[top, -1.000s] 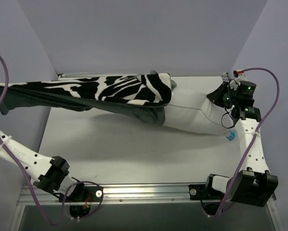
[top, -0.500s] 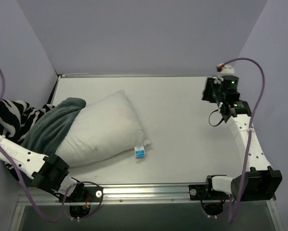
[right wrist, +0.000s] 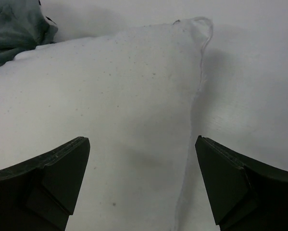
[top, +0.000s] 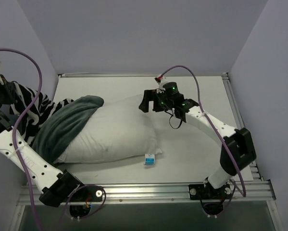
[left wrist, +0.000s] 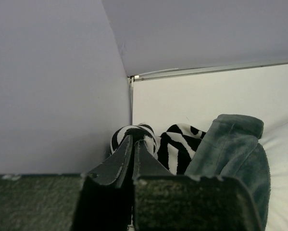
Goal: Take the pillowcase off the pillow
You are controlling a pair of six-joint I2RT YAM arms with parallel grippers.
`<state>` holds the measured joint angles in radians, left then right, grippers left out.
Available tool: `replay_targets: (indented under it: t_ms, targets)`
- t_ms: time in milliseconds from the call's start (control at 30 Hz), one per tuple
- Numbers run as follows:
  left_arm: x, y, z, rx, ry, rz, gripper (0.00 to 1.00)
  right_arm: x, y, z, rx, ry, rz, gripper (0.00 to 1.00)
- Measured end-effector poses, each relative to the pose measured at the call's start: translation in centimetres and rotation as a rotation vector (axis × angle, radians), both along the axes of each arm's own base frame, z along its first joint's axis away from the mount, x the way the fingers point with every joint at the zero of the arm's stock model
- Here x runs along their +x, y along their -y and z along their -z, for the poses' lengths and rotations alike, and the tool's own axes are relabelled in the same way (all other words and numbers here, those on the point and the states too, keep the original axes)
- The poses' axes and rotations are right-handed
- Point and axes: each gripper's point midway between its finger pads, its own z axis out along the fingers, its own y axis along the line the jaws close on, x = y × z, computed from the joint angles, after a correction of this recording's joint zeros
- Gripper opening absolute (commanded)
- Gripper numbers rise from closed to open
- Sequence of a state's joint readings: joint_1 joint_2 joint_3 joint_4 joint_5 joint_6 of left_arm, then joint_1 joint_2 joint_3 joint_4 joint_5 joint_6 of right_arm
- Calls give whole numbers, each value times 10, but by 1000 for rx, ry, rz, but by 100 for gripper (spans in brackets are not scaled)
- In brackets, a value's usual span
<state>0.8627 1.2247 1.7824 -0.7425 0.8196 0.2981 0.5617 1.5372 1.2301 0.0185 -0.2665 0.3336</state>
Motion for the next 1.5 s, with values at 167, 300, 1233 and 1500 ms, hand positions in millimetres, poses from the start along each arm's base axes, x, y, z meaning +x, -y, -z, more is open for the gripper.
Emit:
replay_targets:
  t_ms: [167, 300, 1233, 1500]
  targets:
    - [16, 31, 27, -13, -66, 101, 2, -4, -34, 82, 81, -258, 29, 100]
    - [29, 71, 66, -18, -160, 207, 2, -15, -67, 111, 84, -329, -10, 92]
    - [46, 185, 291, 256, -882, 525, 31, -12, -27, 46, 168, -227, 24, 0]
    - [55, 185, 281, 103, -825, 548, 36, -6, 27, 36, 221, -235, 101, 0]
